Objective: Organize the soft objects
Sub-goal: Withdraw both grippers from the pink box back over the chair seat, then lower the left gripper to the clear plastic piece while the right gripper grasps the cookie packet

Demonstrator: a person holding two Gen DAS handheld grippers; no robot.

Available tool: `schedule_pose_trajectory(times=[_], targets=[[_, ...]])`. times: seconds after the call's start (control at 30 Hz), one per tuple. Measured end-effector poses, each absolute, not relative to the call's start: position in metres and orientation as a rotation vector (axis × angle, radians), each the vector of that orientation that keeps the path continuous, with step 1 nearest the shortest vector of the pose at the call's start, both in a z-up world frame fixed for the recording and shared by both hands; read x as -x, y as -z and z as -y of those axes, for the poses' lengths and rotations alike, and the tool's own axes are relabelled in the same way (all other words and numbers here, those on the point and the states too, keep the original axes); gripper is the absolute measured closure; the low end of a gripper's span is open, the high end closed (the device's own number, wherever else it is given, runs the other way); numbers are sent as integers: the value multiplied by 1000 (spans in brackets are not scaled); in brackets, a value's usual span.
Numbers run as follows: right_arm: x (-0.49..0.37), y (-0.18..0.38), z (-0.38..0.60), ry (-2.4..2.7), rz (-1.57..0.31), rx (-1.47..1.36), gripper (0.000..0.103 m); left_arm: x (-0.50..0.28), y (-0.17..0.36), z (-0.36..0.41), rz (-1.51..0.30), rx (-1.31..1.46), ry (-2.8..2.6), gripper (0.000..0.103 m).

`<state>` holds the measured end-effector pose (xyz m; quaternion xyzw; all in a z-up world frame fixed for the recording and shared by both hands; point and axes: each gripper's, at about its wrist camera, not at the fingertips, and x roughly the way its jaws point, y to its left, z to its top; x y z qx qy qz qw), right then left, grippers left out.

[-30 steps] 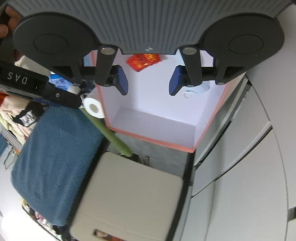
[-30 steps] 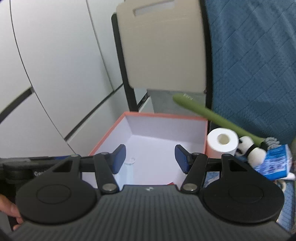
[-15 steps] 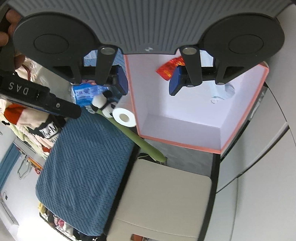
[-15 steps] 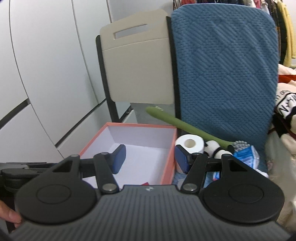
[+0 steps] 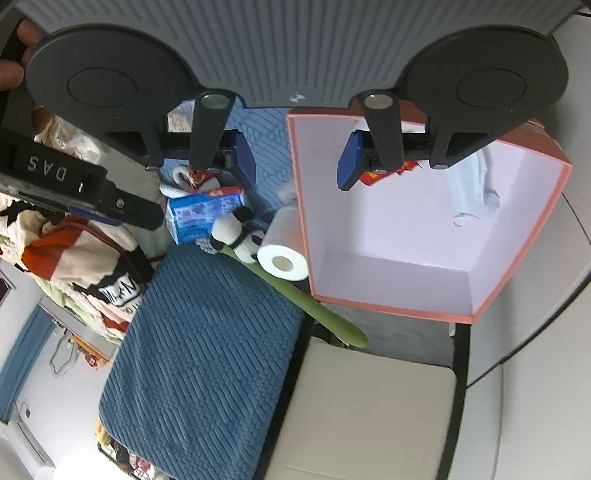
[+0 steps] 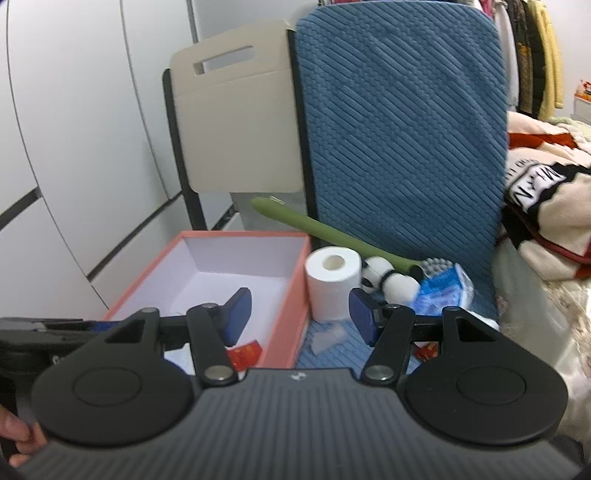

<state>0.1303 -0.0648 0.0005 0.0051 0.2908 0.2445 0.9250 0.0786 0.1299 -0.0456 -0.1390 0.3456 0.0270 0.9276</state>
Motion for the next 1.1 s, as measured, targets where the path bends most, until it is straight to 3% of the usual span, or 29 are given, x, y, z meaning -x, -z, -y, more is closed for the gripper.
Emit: schedule_pose_trajectory(times=[1.1], targets=[[-102, 98, 176, -271, -717, -27, 42, -87, 121, -27, -818, 155, 82, 48]])
